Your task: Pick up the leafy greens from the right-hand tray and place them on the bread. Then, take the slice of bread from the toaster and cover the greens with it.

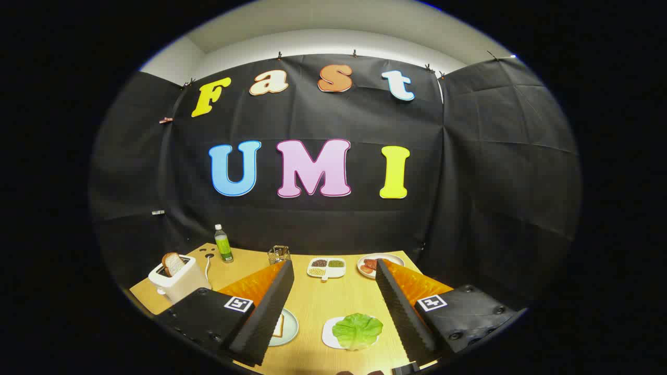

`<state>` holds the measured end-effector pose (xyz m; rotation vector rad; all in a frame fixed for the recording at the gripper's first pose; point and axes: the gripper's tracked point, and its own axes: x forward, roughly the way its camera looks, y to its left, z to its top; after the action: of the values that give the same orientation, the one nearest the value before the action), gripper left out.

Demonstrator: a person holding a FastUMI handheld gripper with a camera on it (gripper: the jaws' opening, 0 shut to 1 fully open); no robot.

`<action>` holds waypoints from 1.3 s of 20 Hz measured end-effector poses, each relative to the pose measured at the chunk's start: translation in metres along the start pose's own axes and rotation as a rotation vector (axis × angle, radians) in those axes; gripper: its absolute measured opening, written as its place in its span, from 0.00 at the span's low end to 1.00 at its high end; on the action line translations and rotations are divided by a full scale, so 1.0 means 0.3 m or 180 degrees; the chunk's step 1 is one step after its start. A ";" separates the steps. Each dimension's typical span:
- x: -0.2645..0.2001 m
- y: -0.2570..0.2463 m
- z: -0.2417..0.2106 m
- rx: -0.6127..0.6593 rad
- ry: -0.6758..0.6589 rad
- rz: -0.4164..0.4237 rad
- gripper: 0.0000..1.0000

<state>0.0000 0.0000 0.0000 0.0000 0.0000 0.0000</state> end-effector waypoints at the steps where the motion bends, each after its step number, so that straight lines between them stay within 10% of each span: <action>1: 0.002 0.008 -0.003 0.0006 -0.0007 0.0015 0.98; 26: 0.120 -0.001 -0.160 0.0009 0.0291 -0.0031 0.98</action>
<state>0.0359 -0.0004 -0.0479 0.0029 0.0913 -0.0099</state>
